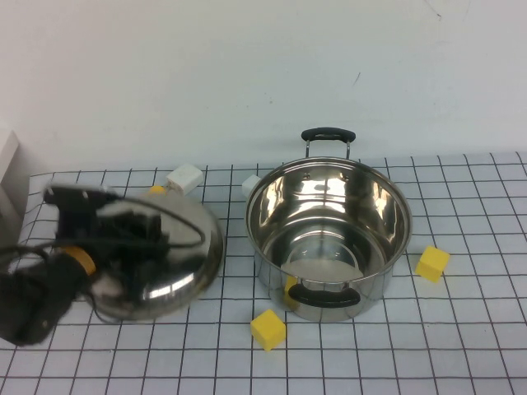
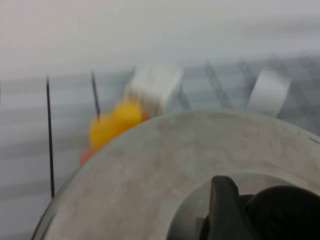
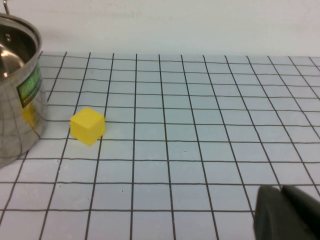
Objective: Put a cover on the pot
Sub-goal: Pick up the pot lid, then place the pot lid on the pot
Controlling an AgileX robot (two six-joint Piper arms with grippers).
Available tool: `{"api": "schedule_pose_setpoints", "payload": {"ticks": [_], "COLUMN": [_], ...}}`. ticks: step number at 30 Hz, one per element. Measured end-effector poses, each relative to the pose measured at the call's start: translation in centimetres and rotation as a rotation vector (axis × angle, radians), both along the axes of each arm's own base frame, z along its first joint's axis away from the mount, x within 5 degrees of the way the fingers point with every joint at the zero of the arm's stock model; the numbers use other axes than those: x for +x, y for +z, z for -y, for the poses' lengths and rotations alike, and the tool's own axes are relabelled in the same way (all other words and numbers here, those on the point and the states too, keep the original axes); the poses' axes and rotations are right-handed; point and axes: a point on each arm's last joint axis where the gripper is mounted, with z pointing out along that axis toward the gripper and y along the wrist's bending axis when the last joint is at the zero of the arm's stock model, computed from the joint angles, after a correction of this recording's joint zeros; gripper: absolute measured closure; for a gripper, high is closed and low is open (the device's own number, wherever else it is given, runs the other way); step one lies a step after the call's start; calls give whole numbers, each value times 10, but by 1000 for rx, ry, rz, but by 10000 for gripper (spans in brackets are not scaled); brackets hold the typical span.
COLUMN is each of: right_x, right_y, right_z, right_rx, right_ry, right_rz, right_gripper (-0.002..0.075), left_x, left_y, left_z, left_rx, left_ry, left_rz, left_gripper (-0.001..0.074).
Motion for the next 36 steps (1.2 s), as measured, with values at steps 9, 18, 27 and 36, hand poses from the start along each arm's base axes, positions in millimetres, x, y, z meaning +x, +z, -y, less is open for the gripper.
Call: {"api": "schedule_pose_setpoints", "payload": {"ticks": [9, 18, 27, 36], "right_x": [0, 0, 0, 0], "right_y": [0, 0, 0, 0], "right_z": [0, 0, 0, 0], "right_rx": [0, 0, 0, 0], "right_ry": [0, 0, 0, 0], "right_rz": [0, 0, 0, 0], "right_gripper": [717, 717, 717, 717], "left_x": [-19, -8, 17, 38], "left_y": [127, 182, 157, 113], "left_z": [2, 70, 152, 200], "left_rx": [-22, -33, 19, 92], "left_ry": [-37, -368, -600, -660], "left_rz": [198, 122, 67, 12], "left_gripper": [414, 414, 414, 415]}}
